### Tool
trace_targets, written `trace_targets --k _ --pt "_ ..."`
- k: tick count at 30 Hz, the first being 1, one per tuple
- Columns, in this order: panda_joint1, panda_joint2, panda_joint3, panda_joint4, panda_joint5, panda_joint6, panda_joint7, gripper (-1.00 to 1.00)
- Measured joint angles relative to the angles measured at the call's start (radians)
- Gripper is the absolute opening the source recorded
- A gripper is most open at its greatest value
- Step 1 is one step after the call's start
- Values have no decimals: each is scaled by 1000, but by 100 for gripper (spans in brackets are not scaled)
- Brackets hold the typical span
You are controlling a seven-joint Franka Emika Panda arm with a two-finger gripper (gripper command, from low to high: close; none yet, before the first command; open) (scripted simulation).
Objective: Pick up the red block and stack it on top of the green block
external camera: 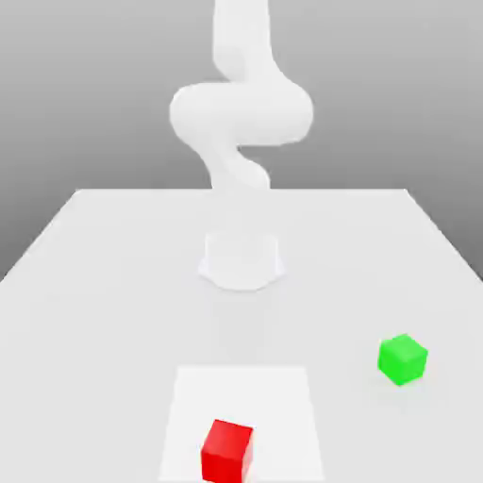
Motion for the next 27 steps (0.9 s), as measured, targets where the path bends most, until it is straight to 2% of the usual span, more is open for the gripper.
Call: trace_targets --k 16,27 --pt "-59 587 34 -92 -47 217 173 0" --pt "-65 983 30 -136 -23 395 236 0"
